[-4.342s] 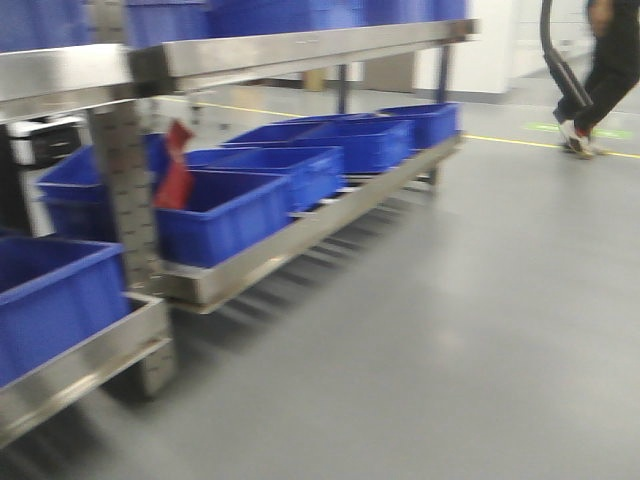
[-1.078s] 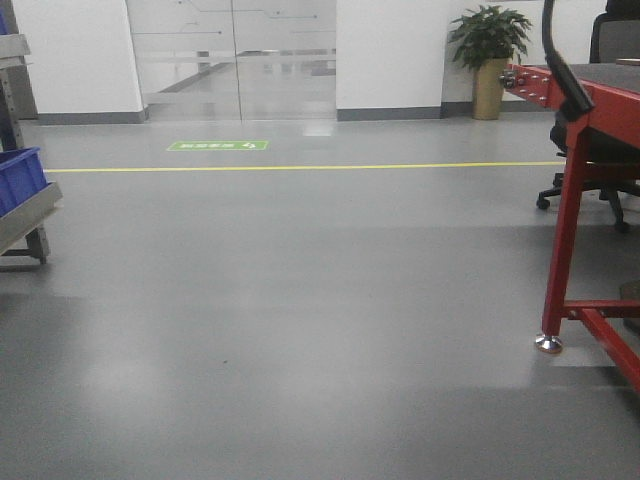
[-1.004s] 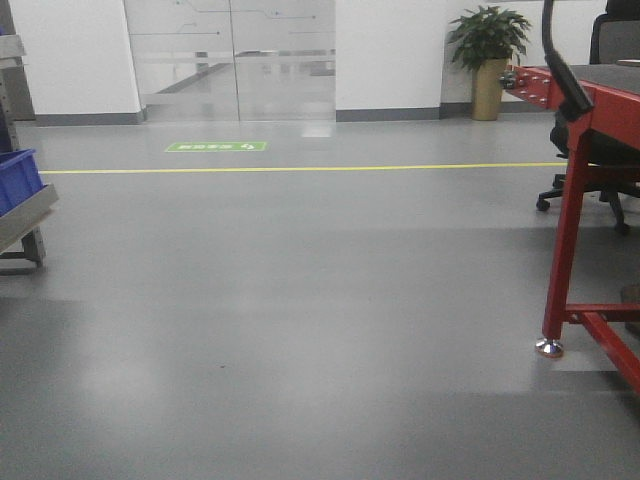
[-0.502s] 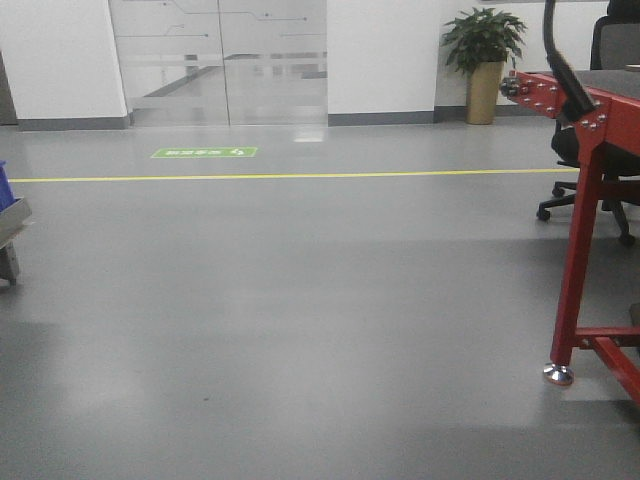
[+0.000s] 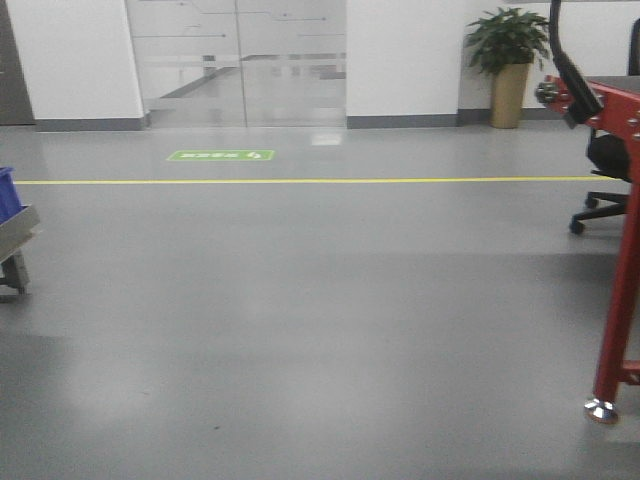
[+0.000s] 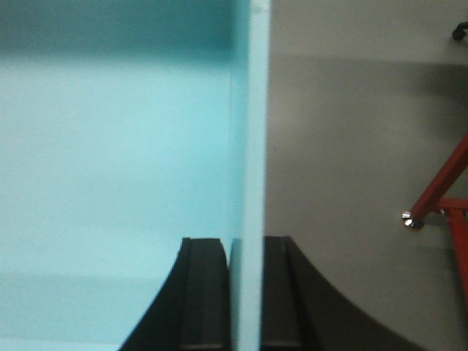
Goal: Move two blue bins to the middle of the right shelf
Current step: 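Drive across the floor toward the rack with the red bag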
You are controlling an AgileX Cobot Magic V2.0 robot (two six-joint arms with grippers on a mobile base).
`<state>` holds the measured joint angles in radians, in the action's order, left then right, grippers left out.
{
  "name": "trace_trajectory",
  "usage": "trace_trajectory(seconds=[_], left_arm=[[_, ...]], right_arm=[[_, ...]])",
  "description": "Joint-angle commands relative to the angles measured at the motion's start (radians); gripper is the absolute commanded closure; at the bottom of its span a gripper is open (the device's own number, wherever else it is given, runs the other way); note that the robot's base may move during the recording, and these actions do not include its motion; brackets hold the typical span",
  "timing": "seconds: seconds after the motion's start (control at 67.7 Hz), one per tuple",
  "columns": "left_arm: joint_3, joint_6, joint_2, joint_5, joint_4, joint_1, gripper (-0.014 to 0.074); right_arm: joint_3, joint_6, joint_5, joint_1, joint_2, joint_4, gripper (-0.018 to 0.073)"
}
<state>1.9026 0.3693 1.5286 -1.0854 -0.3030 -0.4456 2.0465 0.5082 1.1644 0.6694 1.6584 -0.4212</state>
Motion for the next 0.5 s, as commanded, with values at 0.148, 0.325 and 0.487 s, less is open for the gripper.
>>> trace_trajectory(seconds=[0.148, 0.325, 0.487], left_arm=[[0.017, 0.005, -0.018, 0.111, 0.001, -0.003, 0.0707], [0.017, 0.005, -0.018, 0.111, 0.001, -0.003, 0.0707], [0.017, 0.005, -0.018, 0.111, 0.001, -0.003, 0.0707]], right_arm=[[0.015, -0.001, -0.074, 0.002, -0.024, 0.001, 0.0725], [0.015, -0.001, -0.074, 0.002, -0.024, 0.001, 0.0725], [0.015, -0.001, -0.074, 0.002, -0.024, 0.001, 0.0725]])
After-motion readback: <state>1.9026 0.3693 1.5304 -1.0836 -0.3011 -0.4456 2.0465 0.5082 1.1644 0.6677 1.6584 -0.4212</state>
